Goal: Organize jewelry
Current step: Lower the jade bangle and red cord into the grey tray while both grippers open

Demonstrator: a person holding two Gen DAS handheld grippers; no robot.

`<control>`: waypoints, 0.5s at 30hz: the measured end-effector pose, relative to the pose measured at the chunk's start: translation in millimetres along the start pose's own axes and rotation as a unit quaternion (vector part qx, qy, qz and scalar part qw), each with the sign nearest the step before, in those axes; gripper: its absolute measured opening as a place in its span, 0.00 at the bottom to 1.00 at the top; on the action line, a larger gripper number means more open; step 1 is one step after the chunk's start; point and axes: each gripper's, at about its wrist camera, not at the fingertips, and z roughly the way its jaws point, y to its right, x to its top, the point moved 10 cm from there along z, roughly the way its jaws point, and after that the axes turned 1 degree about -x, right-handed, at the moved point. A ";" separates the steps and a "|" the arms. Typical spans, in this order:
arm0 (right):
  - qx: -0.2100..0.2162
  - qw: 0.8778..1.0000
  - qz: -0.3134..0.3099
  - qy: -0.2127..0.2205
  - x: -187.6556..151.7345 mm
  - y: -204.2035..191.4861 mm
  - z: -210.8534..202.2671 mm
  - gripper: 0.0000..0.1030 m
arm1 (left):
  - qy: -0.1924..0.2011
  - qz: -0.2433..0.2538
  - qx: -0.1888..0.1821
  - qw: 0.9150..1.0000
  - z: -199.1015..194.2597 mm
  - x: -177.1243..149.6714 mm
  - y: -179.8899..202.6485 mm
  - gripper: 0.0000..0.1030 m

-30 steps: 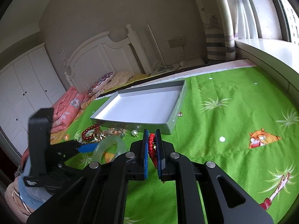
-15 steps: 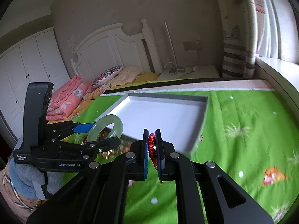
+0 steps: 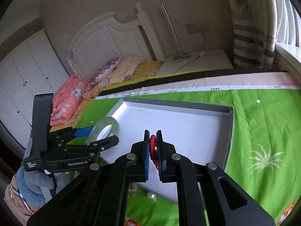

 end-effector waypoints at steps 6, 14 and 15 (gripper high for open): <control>-0.042 0.999 0.012 -0.009 0.8 16.7 25.0 0.40 | -0.028 -0.011 -0.005 1.000 25.5 -2.5 -15.6 0.76; -0.059 0.998 0.025 -0.026 -26.6 33.1 24.4 0.76 | -0.065 -0.011 -0.011 0.998 33.2 -13.9 -17.5 0.77; -0.060 0.998 0.027 -0.025 -28.9 35.0 23.0 0.75 | -0.073 -0.008 -0.006 0.997 33.1 -17.2 -16.9 0.76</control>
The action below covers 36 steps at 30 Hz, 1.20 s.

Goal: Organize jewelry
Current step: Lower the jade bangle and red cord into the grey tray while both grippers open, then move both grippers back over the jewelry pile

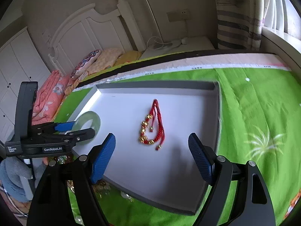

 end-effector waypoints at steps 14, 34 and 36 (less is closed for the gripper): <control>-0.044 0.995 -0.085 -0.018 -27.4 -14.3 -5.5 0.75 | -0.009 -0.027 0.011 1.000 -27.0 -52.3 9.1 0.75; 0.083 0.979 -0.185 0.012 -93.8 -116.7 -59.0 0.49 | 0.198 -0.170 0.073 0.962 -137.9 -133.6 -95.0 0.98; 0.068 0.974 -0.216 0.008 -101.1 -126.1 -56.7 0.44 | 0.192 -0.179 0.063 0.963 -131.4 -141.0 -102.0 0.98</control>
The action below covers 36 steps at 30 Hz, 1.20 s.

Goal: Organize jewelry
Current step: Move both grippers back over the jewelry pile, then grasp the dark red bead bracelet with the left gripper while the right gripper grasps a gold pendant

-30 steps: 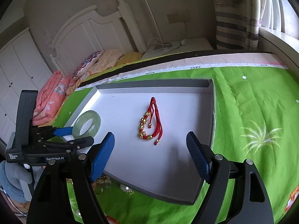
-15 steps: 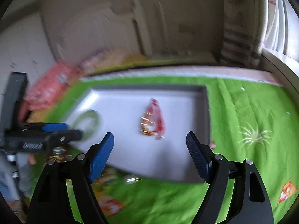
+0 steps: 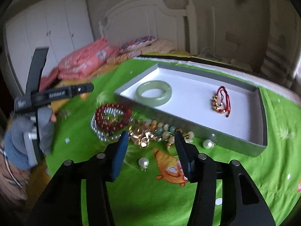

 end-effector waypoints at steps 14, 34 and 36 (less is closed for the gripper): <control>-0.007 0.999 -0.033 -0.025 6.9 -19.4 25.9 0.34 | -0.034 -0.005 -0.087 0.996 17.5 -10.2 7.6 0.98; -0.004 0.998 -0.054 -0.039 -10.5 -25.7 19.9 0.11 | -0.034 -0.013 -0.097 0.995 16.6 -10.5 4.2 0.98; 0.005 0.998 -0.046 -0.038 -10.3 -23.8 18.7 0.11 | -0.027 -0.010 -0.099 0.995 14.2 -9.8 5.1 0.98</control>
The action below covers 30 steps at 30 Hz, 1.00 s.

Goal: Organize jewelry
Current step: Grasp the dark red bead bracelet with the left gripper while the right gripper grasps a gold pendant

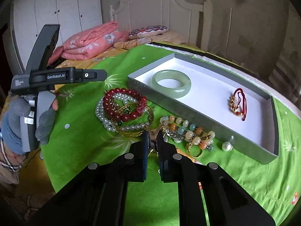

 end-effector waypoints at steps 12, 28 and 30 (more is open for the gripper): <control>0.019 0.992 0.098 0.074 7.8 34.5 -30.0 0.11 | -0.033 0.024 -0.050 0.998 -15.8 -30.3 59.7 0.79; 0.045 0.988 0.115 0.094 2.5 32.0 -41.2 0.11 | -0.042 0.027 0.022 0.998 24.7 -19.8 68.0 0.42; 0.047 0.988 0.115 0.093 2.2 31.0 -40.9 0.11 | -0.046 0.036 0.028 0.998 26.0 -19.7 66.0 0.28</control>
